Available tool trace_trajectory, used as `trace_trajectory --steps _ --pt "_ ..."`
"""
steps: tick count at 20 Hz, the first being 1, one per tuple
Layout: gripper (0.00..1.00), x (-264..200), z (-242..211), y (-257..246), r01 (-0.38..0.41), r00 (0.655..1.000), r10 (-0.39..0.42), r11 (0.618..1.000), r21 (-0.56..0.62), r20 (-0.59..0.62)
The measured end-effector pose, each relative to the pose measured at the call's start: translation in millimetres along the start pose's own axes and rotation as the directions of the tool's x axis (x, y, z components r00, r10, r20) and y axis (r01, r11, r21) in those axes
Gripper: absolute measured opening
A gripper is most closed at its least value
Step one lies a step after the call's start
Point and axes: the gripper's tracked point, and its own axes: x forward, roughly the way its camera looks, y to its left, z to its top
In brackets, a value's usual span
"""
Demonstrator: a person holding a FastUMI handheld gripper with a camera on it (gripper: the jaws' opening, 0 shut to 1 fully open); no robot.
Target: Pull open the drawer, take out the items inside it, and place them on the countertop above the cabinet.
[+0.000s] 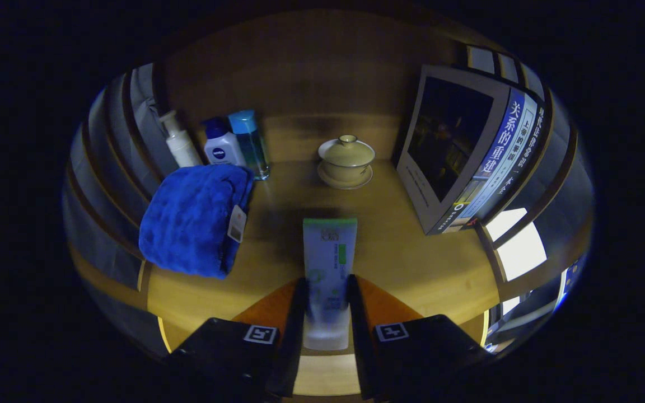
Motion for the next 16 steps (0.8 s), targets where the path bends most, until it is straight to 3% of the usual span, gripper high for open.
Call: trace_trajectory --steps 1,5,9,16 --pt "0.53 0 2 -3 0.009 1.0 -0.009 1.0 0.004 0.016" --pt "0.86 -12 2 -6 0.0 0.999 -0.001 1.0 0.013 0.05" --pt "0.99 -37 -4 -4 -0.029 0.993 0.025 0.999 0.033 0.114" --pt "0.98 -101 -35 -10 -0.055 0.958 0.039 0.997 0.048 0.285"
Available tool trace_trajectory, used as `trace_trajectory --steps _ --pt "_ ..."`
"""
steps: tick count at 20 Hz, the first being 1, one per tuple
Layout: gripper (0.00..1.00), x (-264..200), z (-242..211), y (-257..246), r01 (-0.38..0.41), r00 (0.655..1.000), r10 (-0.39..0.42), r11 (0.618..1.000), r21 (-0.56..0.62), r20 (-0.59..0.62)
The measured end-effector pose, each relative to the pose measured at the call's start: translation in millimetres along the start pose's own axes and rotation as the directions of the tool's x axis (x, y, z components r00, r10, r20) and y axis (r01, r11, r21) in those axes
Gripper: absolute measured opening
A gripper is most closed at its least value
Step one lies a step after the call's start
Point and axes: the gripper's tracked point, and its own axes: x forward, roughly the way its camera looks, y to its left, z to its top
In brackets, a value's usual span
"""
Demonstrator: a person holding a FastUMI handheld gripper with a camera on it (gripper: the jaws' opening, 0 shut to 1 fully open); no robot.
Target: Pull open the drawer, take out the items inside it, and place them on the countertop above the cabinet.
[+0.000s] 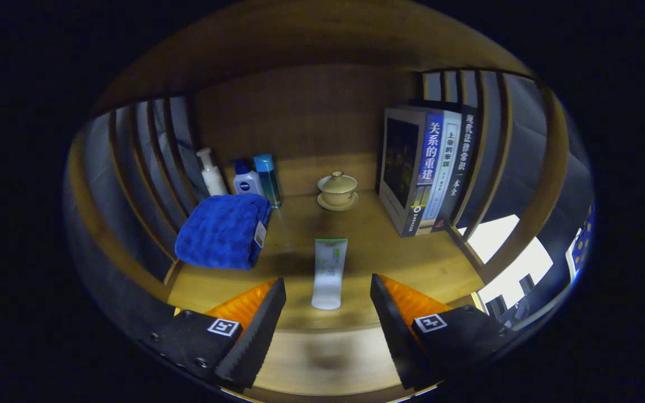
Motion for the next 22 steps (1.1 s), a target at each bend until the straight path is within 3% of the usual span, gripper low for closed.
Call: trace_trajectory --steps 5,11,18,22 --pt "0.98 -57 -2 -11 0.017 0.989 -0.016 1.0 -0.002 0.147" --pt "0.98 -134 -28 -19 0.004 0.94 -0.003 1.0 -0.003 0.34" --pt "0.98 -184 -103 -25 0.023 0.905 -0.019 1.0 -0.005 0.425" --pt "0.98 -198 -142 -19 -0.023 0.898 0.011 0.999 0.023 0.44"
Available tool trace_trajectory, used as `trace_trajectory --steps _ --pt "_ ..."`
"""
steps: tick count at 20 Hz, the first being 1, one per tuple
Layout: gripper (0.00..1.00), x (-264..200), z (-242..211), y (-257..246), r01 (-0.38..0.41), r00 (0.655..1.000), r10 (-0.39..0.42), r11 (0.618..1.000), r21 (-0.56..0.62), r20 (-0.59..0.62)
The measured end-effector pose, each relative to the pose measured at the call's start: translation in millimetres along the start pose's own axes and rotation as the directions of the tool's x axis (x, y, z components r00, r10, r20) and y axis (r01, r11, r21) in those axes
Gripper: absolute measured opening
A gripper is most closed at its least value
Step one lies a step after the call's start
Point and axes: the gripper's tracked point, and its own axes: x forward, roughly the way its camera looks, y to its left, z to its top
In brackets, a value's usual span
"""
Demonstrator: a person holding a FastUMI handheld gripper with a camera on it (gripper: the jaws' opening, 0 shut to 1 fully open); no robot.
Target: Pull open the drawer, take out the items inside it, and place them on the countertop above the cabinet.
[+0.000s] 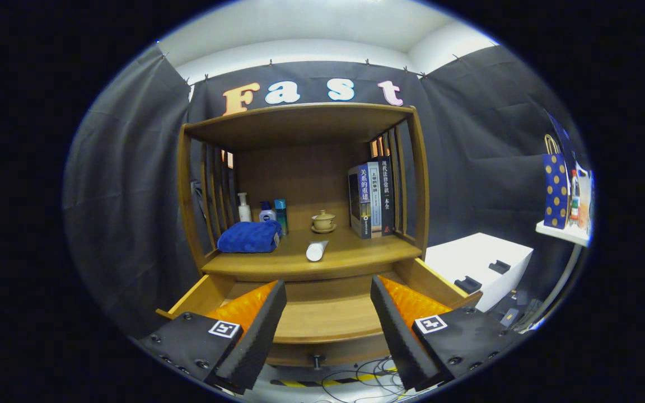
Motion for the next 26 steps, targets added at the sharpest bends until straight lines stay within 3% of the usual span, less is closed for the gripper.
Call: trace_trajectory --steps 6,16,26 --pt "0.98 -4 -38 -6 -0.01 1.0 0.011 0.999 -0.038 0.007" --pt "0.98 13 -108 -13 -0.012 0.991 0.007 0.999 -0.037 -0.132" --pt "0.98 19 -111 -9 -0.03 0.99 0.022 0.998 -0.051 -0.138"
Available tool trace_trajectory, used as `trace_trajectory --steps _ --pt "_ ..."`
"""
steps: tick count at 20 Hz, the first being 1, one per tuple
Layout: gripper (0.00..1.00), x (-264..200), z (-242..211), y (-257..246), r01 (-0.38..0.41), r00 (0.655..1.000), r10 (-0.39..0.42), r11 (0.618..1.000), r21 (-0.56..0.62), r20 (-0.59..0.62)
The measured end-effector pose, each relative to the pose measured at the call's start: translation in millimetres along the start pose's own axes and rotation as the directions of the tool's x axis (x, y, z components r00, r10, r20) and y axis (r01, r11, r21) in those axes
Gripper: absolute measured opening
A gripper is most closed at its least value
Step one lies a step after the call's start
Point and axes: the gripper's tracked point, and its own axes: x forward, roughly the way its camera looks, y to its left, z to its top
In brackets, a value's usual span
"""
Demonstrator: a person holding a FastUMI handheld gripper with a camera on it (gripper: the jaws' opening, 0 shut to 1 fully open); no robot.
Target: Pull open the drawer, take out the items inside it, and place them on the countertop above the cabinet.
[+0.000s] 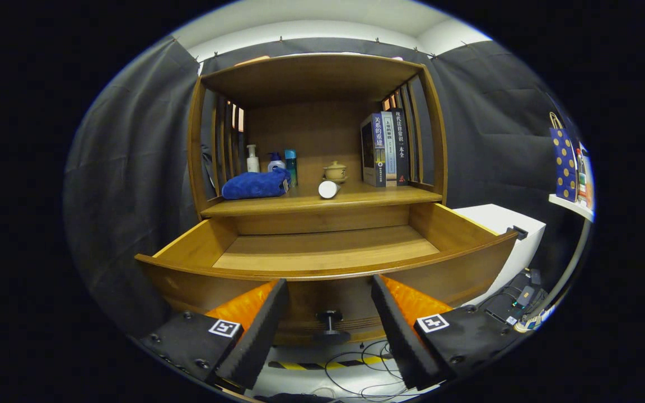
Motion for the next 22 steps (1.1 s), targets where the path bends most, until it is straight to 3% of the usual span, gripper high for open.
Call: trace_trajectory --steps 9,22 --pt "0.98 19 6 -8 0.007 1.0 -0.007 0.999 0.053 -0.013" --pt "0.97 103 35 0 0.028 0.999 -0.028 1.0 0.014 -0.022"
